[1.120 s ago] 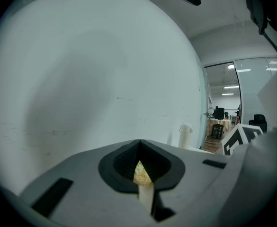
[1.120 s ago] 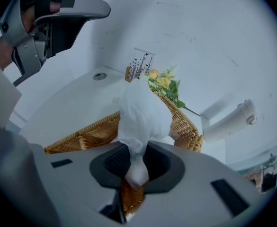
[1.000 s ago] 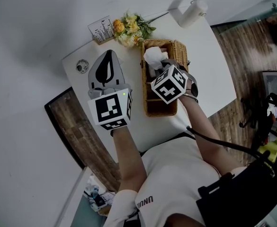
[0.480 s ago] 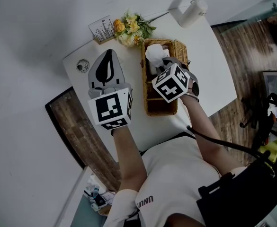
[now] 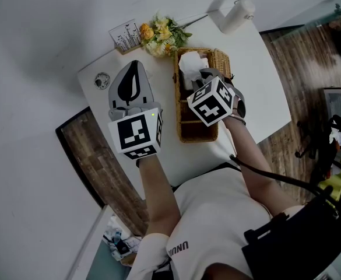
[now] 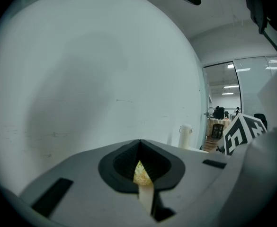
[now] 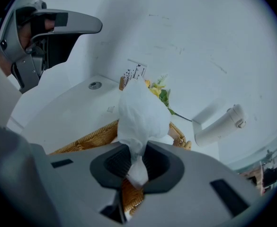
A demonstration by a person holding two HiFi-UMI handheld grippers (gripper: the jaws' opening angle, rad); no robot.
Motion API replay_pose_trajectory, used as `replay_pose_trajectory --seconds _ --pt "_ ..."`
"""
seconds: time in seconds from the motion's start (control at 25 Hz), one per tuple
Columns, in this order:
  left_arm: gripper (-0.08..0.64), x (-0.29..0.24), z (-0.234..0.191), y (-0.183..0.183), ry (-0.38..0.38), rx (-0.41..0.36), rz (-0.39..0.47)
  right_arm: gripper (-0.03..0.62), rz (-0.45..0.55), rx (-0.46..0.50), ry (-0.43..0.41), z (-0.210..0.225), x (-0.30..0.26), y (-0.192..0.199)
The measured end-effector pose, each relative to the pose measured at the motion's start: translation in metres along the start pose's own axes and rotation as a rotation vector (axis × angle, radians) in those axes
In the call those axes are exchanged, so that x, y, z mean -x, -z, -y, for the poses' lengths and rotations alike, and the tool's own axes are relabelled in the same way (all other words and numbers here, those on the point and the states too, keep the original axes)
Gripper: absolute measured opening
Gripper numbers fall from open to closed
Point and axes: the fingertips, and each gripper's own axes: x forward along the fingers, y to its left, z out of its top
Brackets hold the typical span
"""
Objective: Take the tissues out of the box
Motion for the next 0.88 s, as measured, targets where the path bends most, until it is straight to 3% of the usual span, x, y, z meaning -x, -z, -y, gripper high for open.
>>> replay_pose_trajectory --seconds 0.88 --pt "0.012 0.0019 0.0012 -0.0031 0.001 -0.01 0.005 0.061 0.038 -0.017 0.016 0.0061 0.007 -0.0096"
